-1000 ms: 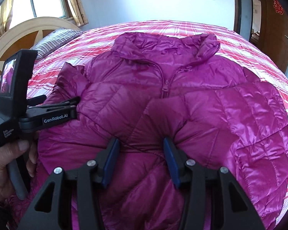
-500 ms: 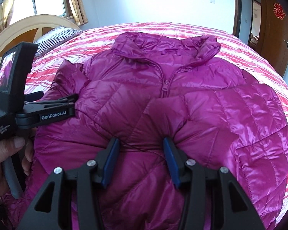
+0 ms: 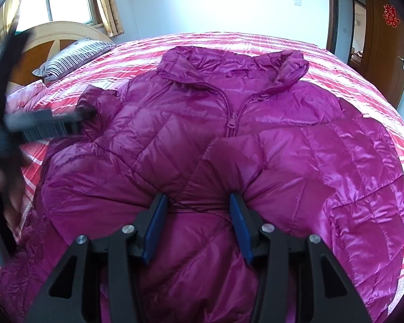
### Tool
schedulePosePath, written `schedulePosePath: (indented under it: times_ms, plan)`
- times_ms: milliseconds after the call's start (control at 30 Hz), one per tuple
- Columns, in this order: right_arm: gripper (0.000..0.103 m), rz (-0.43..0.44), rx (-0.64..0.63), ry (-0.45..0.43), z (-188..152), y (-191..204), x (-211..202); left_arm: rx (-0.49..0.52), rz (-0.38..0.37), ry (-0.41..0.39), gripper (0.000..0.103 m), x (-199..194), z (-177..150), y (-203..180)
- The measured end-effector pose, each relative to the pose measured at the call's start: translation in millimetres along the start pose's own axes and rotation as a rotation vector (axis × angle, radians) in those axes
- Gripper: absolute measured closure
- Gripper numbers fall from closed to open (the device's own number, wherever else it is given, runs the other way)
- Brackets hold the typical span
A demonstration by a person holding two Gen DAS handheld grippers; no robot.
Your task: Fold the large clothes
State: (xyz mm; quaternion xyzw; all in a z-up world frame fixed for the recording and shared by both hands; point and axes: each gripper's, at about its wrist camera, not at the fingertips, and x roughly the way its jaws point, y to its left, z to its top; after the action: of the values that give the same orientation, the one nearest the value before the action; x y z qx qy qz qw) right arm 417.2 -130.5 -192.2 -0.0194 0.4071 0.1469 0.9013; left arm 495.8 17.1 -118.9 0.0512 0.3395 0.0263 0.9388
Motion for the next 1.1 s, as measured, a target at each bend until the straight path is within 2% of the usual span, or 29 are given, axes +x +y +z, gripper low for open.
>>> schedulePosePath:
  times_ms: [133, 300, 333, 367, 433, 467, 567, 667, 800, 933, 1033, 1100]
  plan:
    - [0.052, 0.007, 0.003, -0.004, 1, -1, 0, 0.054, -0.095, 0.007, 0.001, 24, 43, -33]
    - [0.052, 0.010, 0.007, -0.009, 0, 0, -1, 0.172, -0.060, 0.102, 0.002, 88, 66, -79]
    - [0.052, 0.012, 0.008, -0.009, 0, 0, -1, 0.197, -0.040, 0.117, 0.015, 102, 68, -86]
    - [0.052, 0.015, 0.010, -0.011, 0, -1, -2, 0.217, -0.028, 0.129, 0.050, 112, 70, -91]
    - [0.052, 0.020, 0.014, -0.013, -1, -1, -2, 0.223, -0.048, 0.178, 0.091, 126, 70, -95]
    - [0.052, 0.021, 0.014, -0.014, 0, -1, -2, 0.213, -0.050, 0.169, 0.091, 125, 69, -93]
    - [0.052, 0.027, 0.017, -0.015, 1, -2, -3, 0.213, -0.012, 0.029, 0.091, 99, 68, -92]
    - [0.050, 0.041, 0.022, -0.018, 1, -3, -3, 0.163, -0.033, -0.061, 0.091, 72, 59, -85]
    - [0.047, 0.075, 0.034, -0.007, 5, -11, -13, 0.108, -0.084, -0.109, 0.091, 57, 47, -74]
    - [0.041, 0.090, 0.026, -0.053, 37, -25, -58, 0.097, -0.120, -0.117, 0.091, 59, 44, -72]
    - [0.029, 0.001, -0.064, -0.108, 81, -40, -76, 0.070, -0.145, -0.114, 0.091, 61, 44, -68]
    - [0.026, -0.049, -0.107, -0.105, 110, -55, -63, 0.047, -0.166, -0.100, 0.091, 65, 44, -63]
